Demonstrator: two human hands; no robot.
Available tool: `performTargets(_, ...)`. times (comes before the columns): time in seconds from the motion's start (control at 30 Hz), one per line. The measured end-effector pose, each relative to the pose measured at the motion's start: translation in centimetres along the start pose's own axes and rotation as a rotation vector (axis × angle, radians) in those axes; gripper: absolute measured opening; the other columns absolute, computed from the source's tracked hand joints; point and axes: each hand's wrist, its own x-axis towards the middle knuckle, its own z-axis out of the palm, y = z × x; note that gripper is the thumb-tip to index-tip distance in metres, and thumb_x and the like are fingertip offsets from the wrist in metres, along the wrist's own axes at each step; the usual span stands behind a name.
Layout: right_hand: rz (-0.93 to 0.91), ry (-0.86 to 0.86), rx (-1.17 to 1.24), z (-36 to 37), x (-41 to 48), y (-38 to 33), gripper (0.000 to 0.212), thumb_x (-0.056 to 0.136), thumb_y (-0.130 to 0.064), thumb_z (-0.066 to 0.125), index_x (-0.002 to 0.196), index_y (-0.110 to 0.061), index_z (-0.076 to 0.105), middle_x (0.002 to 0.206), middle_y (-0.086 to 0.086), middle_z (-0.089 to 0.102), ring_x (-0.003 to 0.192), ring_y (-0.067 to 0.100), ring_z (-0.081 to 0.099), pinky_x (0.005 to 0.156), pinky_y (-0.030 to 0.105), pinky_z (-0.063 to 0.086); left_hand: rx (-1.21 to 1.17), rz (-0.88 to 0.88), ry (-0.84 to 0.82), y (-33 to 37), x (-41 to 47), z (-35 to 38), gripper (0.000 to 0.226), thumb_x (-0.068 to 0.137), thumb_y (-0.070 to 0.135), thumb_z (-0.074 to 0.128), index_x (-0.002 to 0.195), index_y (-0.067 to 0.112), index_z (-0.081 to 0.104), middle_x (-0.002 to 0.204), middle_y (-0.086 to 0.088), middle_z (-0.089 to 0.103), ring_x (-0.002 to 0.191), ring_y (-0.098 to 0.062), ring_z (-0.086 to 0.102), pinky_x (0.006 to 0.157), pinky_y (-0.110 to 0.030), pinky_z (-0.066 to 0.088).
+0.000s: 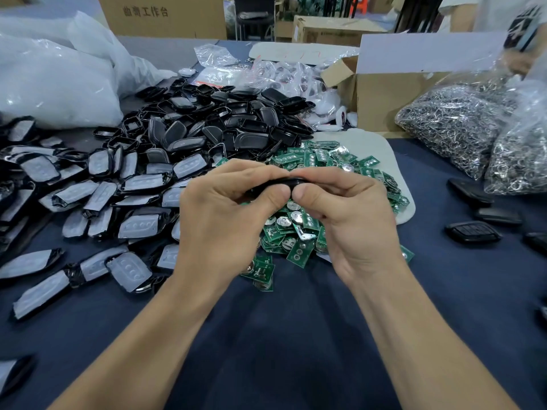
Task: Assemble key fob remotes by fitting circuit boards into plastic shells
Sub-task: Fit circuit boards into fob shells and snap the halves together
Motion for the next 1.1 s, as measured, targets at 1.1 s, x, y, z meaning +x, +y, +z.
performTargets(1.1,0.013,0.105,-0.32,-0.3,0.3,0.4,0.031,0.075,0.015,0.078,0.084,-0.014,0.081,0.08,0.009,0.08,0.074,0.022,0.074,0.077,0.036,0.062,-0.204,-0.229,0.021,-1.7,0.9,-0.4,0.039,0.076,-0.014,0.081,0.094,0.02,0.082,0.085,-0.003,0.081,0.078,-0.011,0.075,0.073,-0.018,0.057)
